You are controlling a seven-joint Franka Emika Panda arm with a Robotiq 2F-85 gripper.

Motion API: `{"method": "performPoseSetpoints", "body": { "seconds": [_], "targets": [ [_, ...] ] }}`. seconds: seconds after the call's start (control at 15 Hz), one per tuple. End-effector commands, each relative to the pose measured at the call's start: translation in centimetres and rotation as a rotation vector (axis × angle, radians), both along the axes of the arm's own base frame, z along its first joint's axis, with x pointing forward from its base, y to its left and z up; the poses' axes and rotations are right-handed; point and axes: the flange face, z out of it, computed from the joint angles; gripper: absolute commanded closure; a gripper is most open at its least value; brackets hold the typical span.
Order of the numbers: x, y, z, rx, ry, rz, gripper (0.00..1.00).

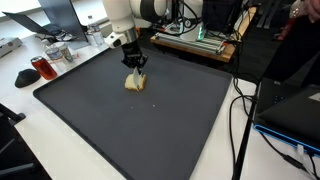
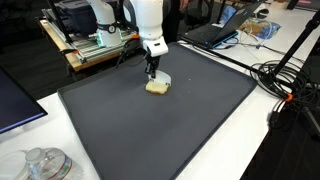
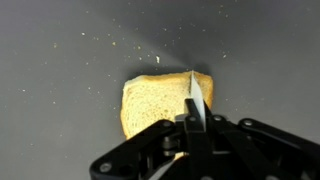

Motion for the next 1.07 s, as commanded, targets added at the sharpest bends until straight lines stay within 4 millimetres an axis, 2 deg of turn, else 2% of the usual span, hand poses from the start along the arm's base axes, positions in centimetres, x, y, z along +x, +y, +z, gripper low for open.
{"method": "performPoseSetpoints", "body": {
  "seconds": [0.0,0.6,1.0],
  "targets": [
    [-0.4,1.3,-5.8,-0.022,0.076,0.042,0.99],
    [0.3,3.5,-6.3,-0.034,0.095,0.112,0.99],
    [1.0,3.0,-6.5,-0.041,0.09,0.103,0.99]
  ]
}}
